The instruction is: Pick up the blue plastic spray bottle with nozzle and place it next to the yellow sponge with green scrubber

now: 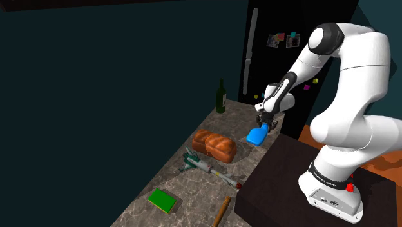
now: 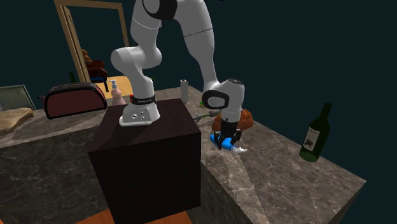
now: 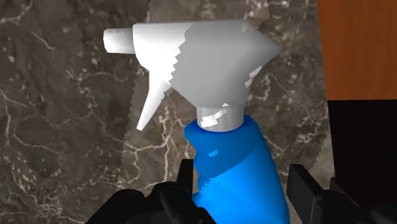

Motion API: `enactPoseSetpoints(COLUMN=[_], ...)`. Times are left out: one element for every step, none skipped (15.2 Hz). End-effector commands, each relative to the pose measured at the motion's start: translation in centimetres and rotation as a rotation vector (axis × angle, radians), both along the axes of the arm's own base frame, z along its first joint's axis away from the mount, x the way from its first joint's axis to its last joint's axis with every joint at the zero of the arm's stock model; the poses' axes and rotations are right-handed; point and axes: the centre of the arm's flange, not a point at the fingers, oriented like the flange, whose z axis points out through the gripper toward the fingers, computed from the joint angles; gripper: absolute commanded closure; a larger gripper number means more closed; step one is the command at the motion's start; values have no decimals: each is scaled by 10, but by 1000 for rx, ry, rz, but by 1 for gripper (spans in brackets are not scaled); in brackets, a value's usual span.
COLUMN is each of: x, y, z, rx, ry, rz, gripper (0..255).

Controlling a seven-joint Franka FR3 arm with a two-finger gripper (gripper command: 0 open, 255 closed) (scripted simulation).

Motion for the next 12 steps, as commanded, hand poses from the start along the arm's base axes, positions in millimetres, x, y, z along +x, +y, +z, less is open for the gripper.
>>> enactPoseSetpoints(x=[5, 7, 9, 10, 12, 14, 16, 18, 19, 21, 23, 25], y=[27, 40, 53, 66, 79, 93, 106, 119, 132, 145, 158, 171], z=[2, 3, 3, 3, 3, 3, 3, 3, 4, 4, 4, 4], rx=[0, 0, 0, 0, 0, 0, 0, 0, 0, 0, 0, 0], ry=[-1, -1, -1, -1, -1, -1, -1, -1, -1, -1, -1, -1], rz=[-2, -2, -2, -2, -2, -2, -2, -2, -2, -2, -2, -2], gripper=[255, 255, 255, 255, 255, 255, 255, 255, 255, 255, 255, 255])
